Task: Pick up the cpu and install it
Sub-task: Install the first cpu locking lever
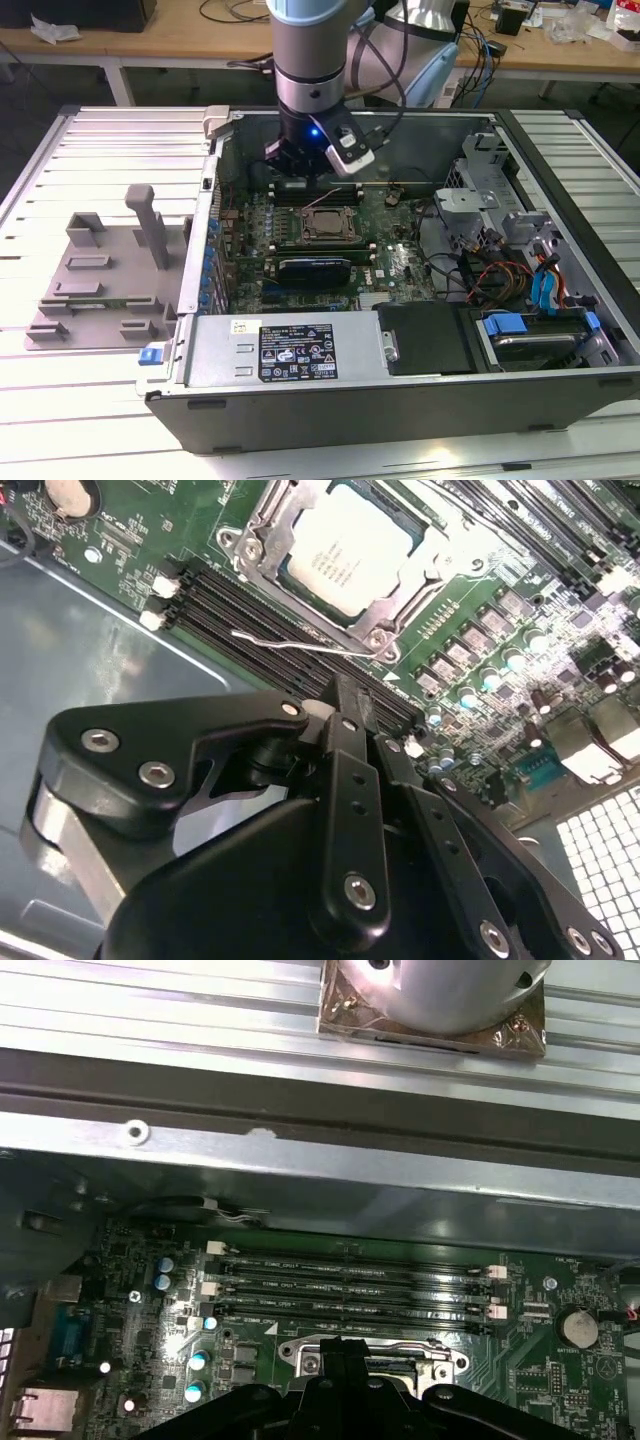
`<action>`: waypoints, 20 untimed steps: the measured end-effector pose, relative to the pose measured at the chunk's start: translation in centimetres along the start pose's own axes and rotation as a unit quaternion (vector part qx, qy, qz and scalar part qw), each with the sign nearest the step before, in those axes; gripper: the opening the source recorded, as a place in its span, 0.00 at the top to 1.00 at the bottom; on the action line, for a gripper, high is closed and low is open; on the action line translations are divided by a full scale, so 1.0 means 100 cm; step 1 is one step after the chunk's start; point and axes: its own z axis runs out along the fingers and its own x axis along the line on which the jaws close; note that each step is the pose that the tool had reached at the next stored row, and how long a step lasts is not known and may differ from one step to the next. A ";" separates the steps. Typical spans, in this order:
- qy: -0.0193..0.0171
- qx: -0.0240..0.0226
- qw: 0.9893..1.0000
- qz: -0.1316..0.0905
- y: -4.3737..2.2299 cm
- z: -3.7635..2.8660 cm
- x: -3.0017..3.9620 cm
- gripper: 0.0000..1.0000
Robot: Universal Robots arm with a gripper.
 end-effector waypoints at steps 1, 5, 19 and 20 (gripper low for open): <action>0.000 0.000 1.000 0.000 0.0000 0.0000 0.0000 0.89; 0.000 0.000 1.000 0.001 -0.0005 0.0014 -0.0033 0.89; -0.017 0.003 0.996 0.084 -0.0019 0.0167 -0.0098 0.89; -0.017 0.003 0.996 0.085 -0.0013 0.0172 -0.0099 0.89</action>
